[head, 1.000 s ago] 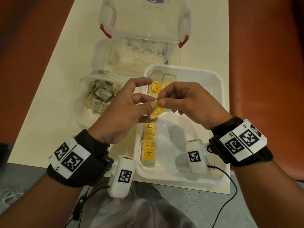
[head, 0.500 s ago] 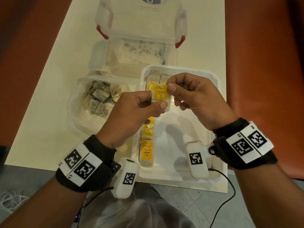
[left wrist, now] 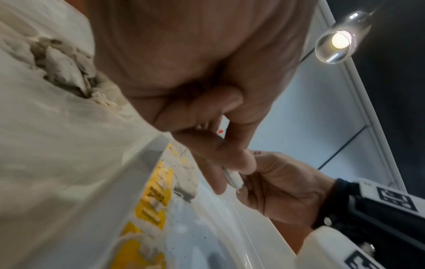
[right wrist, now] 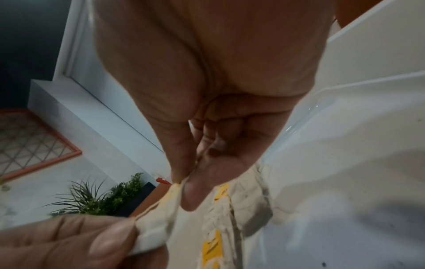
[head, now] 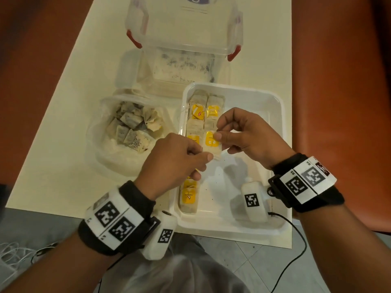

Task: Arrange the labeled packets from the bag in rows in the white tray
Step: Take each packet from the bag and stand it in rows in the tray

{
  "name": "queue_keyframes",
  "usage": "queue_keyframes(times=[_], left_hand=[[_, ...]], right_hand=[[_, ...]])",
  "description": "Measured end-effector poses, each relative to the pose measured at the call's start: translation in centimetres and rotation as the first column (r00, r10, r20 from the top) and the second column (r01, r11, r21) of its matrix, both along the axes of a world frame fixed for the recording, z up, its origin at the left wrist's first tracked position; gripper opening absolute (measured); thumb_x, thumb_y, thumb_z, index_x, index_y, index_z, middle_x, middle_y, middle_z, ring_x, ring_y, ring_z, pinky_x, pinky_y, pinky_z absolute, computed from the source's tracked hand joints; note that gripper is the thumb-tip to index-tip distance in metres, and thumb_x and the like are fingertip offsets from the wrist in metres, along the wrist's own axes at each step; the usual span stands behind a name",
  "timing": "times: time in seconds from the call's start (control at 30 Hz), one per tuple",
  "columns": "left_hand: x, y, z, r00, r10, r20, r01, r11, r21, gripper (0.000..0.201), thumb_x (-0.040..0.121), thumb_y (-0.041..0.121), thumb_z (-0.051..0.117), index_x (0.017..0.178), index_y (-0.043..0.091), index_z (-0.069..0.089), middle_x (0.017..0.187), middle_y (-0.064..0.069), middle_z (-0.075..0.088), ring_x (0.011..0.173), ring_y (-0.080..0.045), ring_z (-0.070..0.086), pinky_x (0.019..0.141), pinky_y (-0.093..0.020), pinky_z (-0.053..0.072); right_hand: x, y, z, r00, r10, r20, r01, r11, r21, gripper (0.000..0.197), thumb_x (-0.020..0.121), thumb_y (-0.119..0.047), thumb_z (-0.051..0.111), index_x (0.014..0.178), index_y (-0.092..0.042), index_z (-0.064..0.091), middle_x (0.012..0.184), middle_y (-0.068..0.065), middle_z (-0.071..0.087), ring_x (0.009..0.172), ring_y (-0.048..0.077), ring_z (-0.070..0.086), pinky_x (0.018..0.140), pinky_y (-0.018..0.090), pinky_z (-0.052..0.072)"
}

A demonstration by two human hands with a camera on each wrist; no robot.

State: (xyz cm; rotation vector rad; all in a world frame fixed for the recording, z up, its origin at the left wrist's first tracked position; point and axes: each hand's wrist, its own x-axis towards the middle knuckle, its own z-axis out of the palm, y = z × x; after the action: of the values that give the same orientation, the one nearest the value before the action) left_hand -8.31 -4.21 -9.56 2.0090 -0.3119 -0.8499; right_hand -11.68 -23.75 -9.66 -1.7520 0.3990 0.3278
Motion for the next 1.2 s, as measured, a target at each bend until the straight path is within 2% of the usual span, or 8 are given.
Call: queue_keyframes(times=[0.13, 0.27, 0.37, 0.5, 0.57, 0.73, 1.03, 1.2], left_hand=[[0.5, -0.4, 0.7, 0.987, -0.112, 0.119, 0.088, 0.979, 0.186, 0.028, 0.081, 0.047, 0.075, 0.072, 0.021, 0.077, 0.059, 0.005, 0.072, 0.054, -0.006, 0.069, 0.076, -0.037, 0.059], [1.1, 0.5, 1.4, 0.983, -0.131, 0.132, 0.100, 0.970, 0.223, 0.029, 0.079, 0.052, 0.075, 0.072, 0.025, 0.077, 0.061, 0.006, 0.073, 0.055, -0.006, 0.068, 0.070, -0.033, 0.058], [1.3, 1.5, 1.7, 0.991, -0.095, 0.099, 0.076, 0.979, 0.189, 0.026, 0.077, 0.053, 0.076, 0.078, 0.028, 0.076, 0.065, 0.008, 0.073, 0.054, -0.006, 0.067, 0.062, -0.026, 0.051], [1.6, 3.1, 2.0, 0.999, -0.004, 0.033, 0.002, 0.998, 0.057, 0.023, 0.075, 0.049, 0.078, 0.081, 0.027, 0.075, 0.062, 0.003, 0.069, 0.054, -0.013, 0.064, 0.064, -0.035, 0.054], [1.6, 3.8, 2.1, 0.999, 0.043, 0.022, -0.043, 0.999, 0.006, 0.024, 0.072, 0.050, 0.078, 0.081, 0.028, 0.075, 0.062, -0.001, 0.067, 0.057, -0.021, 0.063, 0.061, -0.035, 0.052], [1.7, 5.1, 2.4, 0.993, 0.119, 0.020, -0.118, 0.992, -0.036, 0.032, 0.064, 0.058, 0.072, 0.080, 0.030, 0.074, 0.069, -0.003, 0.071, 0.050, -0.004, 0.052, 0.058, -0.030, 0.045], [2.3, 6.5, 1.7, 0.984, 0.172, 0.036, -0.171, 0.985, -0.031, 0.033, 0.064, 0.060, 0.072, 0.081, 0.032, 0.073, 0.070, -0.004, 0.069, 0.053, -0.007, 0.050, 0.063, -0.034, 0.045], [3.1, 7.6, 2.2, 0.975, 0.220, 0.043, -0.218, 0.975, -0.047, 0.030, 0.065, 0.056, 0.073, 0.082, 0.031, 0.074, 0.071, -0.005, 0.070, 0.051, -0.005, 0.049, 0.061, -0.031, 0.043]], right_hand=[[0.9, -0.2, -0.9, 0.999, 0.030, -0.017, -0.032, 0.993, -0.116, 0.021, 0.089, -0.007, 0.073, 0.089, -0.017, 0.054, 0.086, 0.003, 0.063, 0.064, 0.014, 0.069, 0.057, 0.026, 0.052], [1.9, -0.3, -2.3, 0.997, 0.074, -0.031, -0.080, 0.955, -0.284, 0.026, 0.088, -0.006, 0.072, 0.081, -0.020, 0.051, 0.084, 0.002, 0.063, 0.062, 0.016, 0.067, 0.061, 0.035, 0.056], [2.4, -0.3, -2.7, 0.995, 0.098, -0.024, -0.100, 0.918, -0.383, 0.027, 0.086, -0.008, 0.072, 0.077, -0.023, 0.053, 0.083, -0.004, 0.065, 0.062, 0.014, 0.068, 0.068, 0.039, 0.058], [2.7, -0.2, -2.8, 0.992, 0.127, 0.002, -0.111, 0.875, -0.471, 0.030, 0.085, -0.008, 0.070, 0.073, -0.030, 0.053, 0.081, -0.013, 0.063, 0.070, 0.015, 0.066, 0.078, 0.046, 0.057], [2.7, -0.1, -2.8, 0.991, 0.134, 0.020, -0.106, 0.858, -0.503, 0.030, 0.086, -0.009, 0.067, 0.072, -0.032, 0.053, 0.080, -0.015, 0.064, 0.075, 0.016, 0.067, 0.078, 0.048, 0.057], [2.8, 0.2, -2.9, 0.988, 0.144, 0.058, -0.086, 0.816, -0.571, 0.027, 0.087, -0.012, 0.065, 0.072, -0.031, 0.052, 0.079, -0.017, 0.064, 0.080, 0.016, 0.064, 0.080, 0.042, 0.054], [2.7, 0.1, -3.5, 0.990, 0.106, 0.091, -0.038, 0.832, -0.553, 0.030, 0.086, -0.012, 0.070, 0.070, -0.031, 0.054, 0.074, -0.016, 0.064, 0.076, 0.013, 0.065, 0.077, 0.039, 0.055], [2.5, 0.1, -3.6, 0.992, 0.092, 0.088, -0.025, 0.819, -0.573, 0.030, 0.087, -0.012, 0.069, 0.070, -0.032, 0.054, 0.074, -0.018, 0.063, 0.076, 0.011, 0.064, 0.077, 0.039, 0.055]])
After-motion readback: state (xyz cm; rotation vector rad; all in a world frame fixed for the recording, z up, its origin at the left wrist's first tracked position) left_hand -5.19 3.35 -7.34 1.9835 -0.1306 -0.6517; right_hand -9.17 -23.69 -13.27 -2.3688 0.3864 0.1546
